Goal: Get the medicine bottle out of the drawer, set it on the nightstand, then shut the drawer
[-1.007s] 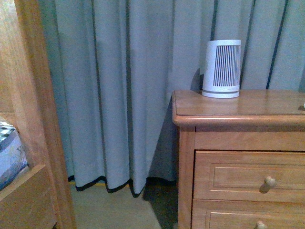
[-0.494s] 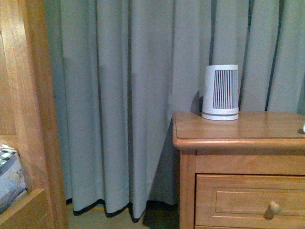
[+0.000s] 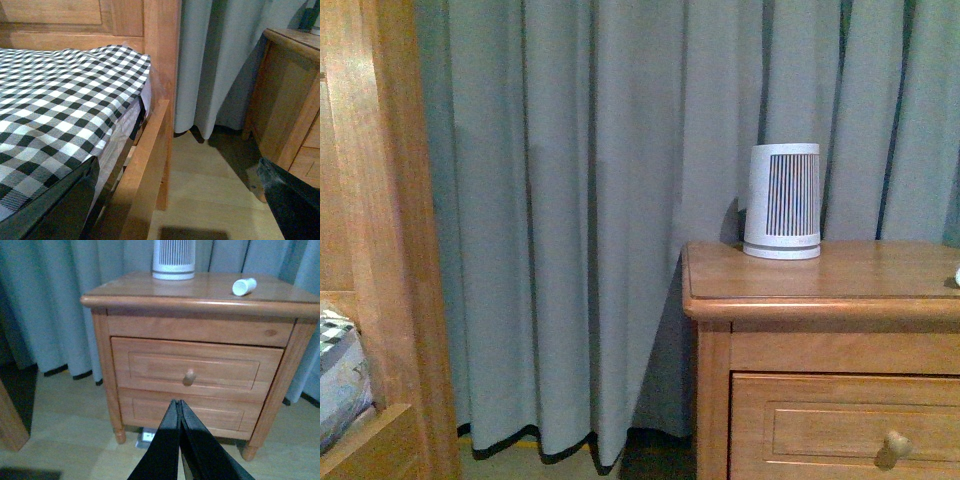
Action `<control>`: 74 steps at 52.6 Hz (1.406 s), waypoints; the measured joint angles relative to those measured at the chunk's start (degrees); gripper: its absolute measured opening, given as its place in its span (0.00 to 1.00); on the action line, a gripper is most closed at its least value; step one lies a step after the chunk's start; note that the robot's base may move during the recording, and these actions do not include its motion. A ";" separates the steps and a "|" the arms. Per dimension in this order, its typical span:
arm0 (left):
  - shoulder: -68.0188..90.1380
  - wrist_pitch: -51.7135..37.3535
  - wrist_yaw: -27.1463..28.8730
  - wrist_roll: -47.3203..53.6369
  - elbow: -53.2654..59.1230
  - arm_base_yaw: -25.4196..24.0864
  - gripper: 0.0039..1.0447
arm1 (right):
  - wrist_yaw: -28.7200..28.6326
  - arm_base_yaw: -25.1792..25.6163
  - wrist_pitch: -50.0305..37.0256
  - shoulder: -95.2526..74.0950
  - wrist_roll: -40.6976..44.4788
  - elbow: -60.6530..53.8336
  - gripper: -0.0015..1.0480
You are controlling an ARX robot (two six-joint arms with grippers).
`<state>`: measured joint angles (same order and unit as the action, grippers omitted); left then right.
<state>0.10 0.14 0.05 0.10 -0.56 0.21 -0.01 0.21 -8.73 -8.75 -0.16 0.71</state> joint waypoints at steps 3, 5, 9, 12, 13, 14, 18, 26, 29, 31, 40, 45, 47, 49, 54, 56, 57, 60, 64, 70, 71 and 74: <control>0.00 0.00 -0.02 0.00 0.00 0.00 0.94 | 0.00 0.00 6.51 4.68 0.00 0.02 0.03; 0.00 0.00 0.00 0.02 0.00 0.00 0.94 | -0.02 0.00 8.07 6.97 0.00 0.02 0.03; 0.00 0.00 -0.02 0.00 0.00 0.00 0.94 | 0.00 0.00 8.48 8.13 0.00 0.02 0.03; 0.00 0.00 -0.02 0.02 0.00 0.00 0.94 | -0.02 0.00 8.55 8.22 0.00 0.02 0.03; 0.00 0.00 0.00 0.02 0.00 0.00 0.94 | 0.00 0.00 8.59 8.22 0.00 0.02 0.03; 0.00 0.00 0.00 0.02 0.00 0.00 0.94 | 0.00 0.00 8.59 8.22 0.00 0.02 0.03; 0.00 0.00 -0.02 0.02 0.00 0.00 0.94 | 0.00 0.00 8.59 8.33 0.00 0.02 0.03; 0.00 0.00 -0.02 0.02 0.00 0.00 0.94 | 0.00 0.00 8.59 8.33 0.02 0.02 0.03; 0.00 0.00 -0.02 0.00 0.00 0.00 0.94 | 0.00 0.00 8.61 8.33 0.02 0.02 0.12; 0.00 0.00 -0.02 0.02 0.00 0.00 0.94 | -0.02 0.00 8.61 8.33 0.02 0.00 0.18; 0.00 0.00 -0.02 0.00 0.00 0.00 0.94 | 0.00 0.00 8.61 8.33 0.02 0.02 0.58; 0.00 0.00 -0.02 0.00 0.00 0.00 0.94 | 0.00 0.00 8.61 8.33 0.02 0.02 0.75; 0.00 0.00 -0.02 0.00 0.00 0.00 0.94 | 0.00 0.00 8.61 8.33 0.02 0.02 0.82; 0.00 0.00 -0.02 0.02 0.00 0.00 0.94 | 0.00 0.00 8.61 8.33 0.02 0.02 0.87; 0.00 0.00 -0.02 0.00 0.00 0.00 0.94 | 0.00 0.00 8.61 8.33 0.00 0.02 0.94; 0.00 0.00 -0.02 0.02 0.00 0.00 0.94 | 0.00 0.00 8.61 8.33 0.00 0.02 0.93; 0.00 0.00 -0.02 0.02 0.00 0.00 0.94 | 0.00 0.00 8.61 8.35 0.00 0.02 0.93; 0.00 0.00 -0.02 0.00 0.00 0.00 0.94 | 0.00 0.00 8.61 8.33 0.00 0.02 0.93; 0.00 0.00 -0.02 0.02 0.00 0.00 0.94 | 0.00 0.00 8.61 8.33 0.00 0.02 0.93; 0.00 0.00 -0.02 0.02 0.00 0.00 0.94 | 0.00 0.00 8.61 8.33 0.00 0.02 0.93; 0.00 0.00 -0.02 0.02 0.00 0.00 0.94 | 0.00 0.00 8.61 8.33 0.00 0.02 0.93; 0.00 0.00 -0.02 0.02 0.00 0.00 0.94 | 0.00 0.00 8.61 8.35 0.00 0.02 0.93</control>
<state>0.10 0.14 0.03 0.12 -0.56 0.21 -0.01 0.21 -0.12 -0.40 -0.16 0.73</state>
